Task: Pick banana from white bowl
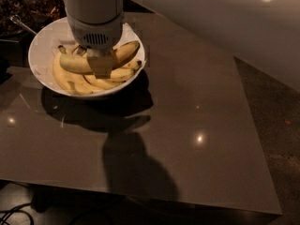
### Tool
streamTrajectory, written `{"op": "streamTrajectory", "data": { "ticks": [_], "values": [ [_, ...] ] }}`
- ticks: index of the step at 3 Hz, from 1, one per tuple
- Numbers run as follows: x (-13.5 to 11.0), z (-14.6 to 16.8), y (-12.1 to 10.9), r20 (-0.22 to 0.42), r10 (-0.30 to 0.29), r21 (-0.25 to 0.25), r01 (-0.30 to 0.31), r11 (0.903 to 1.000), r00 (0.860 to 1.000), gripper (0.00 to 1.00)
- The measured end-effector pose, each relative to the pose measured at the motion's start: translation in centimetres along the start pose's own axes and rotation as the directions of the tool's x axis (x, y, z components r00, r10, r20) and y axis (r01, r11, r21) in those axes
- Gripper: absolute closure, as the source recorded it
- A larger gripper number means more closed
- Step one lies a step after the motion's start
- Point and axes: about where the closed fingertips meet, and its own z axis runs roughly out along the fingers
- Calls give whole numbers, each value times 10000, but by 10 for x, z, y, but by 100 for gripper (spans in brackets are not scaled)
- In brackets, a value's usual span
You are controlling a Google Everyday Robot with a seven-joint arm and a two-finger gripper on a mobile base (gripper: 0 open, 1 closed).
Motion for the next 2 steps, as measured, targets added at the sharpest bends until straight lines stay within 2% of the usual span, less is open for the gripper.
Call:
{"op": "streamTrajectory", "data": {
  "ticks": [1,2],
  "values": [
    [-2,-29,20,673,-303,409,276,9988,9973,100],
    [-4,-44,33,1012,-680,760,604,9953,9925,100]
  ]
}}
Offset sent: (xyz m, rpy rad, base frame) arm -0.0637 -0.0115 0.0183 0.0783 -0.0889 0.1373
